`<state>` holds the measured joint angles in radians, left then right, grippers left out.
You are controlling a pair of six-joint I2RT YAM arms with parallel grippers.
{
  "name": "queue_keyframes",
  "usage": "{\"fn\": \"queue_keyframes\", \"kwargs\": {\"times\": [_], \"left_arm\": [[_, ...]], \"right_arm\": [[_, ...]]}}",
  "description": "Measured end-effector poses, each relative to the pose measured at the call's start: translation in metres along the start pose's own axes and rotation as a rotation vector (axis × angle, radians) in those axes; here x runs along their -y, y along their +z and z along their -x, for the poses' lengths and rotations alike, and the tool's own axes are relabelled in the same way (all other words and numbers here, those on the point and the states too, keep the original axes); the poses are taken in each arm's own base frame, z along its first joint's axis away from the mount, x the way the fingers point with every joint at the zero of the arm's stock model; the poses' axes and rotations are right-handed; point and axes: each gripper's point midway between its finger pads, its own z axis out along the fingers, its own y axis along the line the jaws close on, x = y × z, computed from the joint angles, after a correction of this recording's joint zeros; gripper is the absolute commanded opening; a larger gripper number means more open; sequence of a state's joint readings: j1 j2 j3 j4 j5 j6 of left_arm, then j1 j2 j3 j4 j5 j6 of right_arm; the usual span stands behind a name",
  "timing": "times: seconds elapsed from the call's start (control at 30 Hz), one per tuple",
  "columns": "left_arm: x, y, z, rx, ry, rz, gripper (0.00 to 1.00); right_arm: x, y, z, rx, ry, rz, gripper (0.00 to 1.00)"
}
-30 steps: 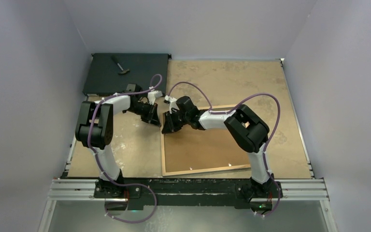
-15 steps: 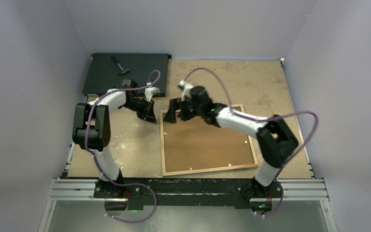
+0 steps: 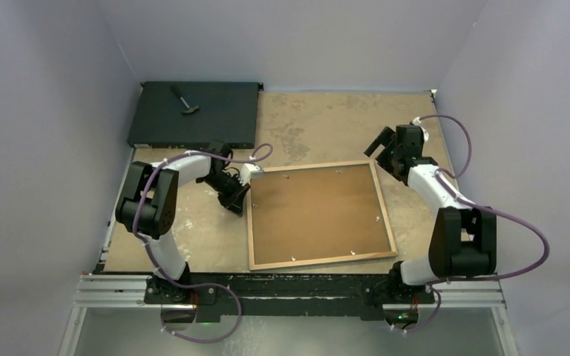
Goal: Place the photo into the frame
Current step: Adjust the photo frame at the center of the board.
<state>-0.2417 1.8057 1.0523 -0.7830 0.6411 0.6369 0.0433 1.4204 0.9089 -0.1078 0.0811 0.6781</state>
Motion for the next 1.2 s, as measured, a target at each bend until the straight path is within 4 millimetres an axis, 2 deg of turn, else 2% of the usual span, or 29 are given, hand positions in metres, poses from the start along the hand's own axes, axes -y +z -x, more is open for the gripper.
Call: {"fn": "queue_keyframes", "kwargs": {"times": [0.13, 0.27, 0.3, 0.4, 0.57, 0.77, 0.9, 0.93, 1.0, 1.03, 1.13, 1.2], "left_arm": [[0.010, 0.007, 0.002, -0.025, 0.078, 0.013, 0.00], [0.013, 0.009, 0.004, -0.024, 0.109, 0.023, 0.00], [0.013, 0.010, 0.004, -0.023, 0.115, 0.024, 0.00], [0.016, 0.013, 0.007, -0.027, 0.134, 0.026, 0.00], [0.030, 0.022, 0.008, -0.065, 0.162, 0.009, 0.00], [0.050, 0.034, 0.005, -0.180, 0.122, -0.037, 0.01], [0.075, 0.047, 0.002, -0.255, 0.082, -0.120, 0.26], [0.084, 0.051, 0.002, -0.267, 0.067, -0.153, 0.29], [0.098, 0.057, 0.006, -0.266, 0.055, -0.212, 0.34], [0.103, 0.059, 0.014, -0.250, 0.066, -0.232, 0.35], [0.104, 0.057, 0.034, -0.196, 0.115, -0.249, 0.36], [0.099, 0.046, 0.047, -0.152, 0.124, -0.254, 0.37]], "right_arm": [[0.024, 0.026, -0.010, -0.056, 0.029, -0.071, 0.99], [0.037, 0.054, -0.040, -0.169, 0.032, -0.113, 0.99], [0.034, 0.057, -0.039, -0.174, 0.036, -0.108, 0.99], [0.013, 0.067, -0.023, -0.141, 0.035, -0.043, 0.99], [-0.007, 0.088, -0.024, -0.147, 0.005, -0.022, 0.99], [-0.080, 0.131, -0.007, -0.085, -0.091, 0.074, 0.99], [-0.131, 0.149, -0.002, -0.064, -0.142, 0.160, 0.99], [-0.142, 0.151, -0.005, -0.070, -0.154, 0.179, 0.99], [-0.156, 0.147, -0.016, -0.116, -0.162, 0.212, 0.99], [-0.160, 0.142, -0.029, -0.158, -0.176, 0.215, 0.99], [-0.163, 0.127, -0.049, -0.228, -0.199, 0.217, 0.99], [-0.160, 0.114, -0.050, -0.238, -0.201, 0.214, 0.99]]}}
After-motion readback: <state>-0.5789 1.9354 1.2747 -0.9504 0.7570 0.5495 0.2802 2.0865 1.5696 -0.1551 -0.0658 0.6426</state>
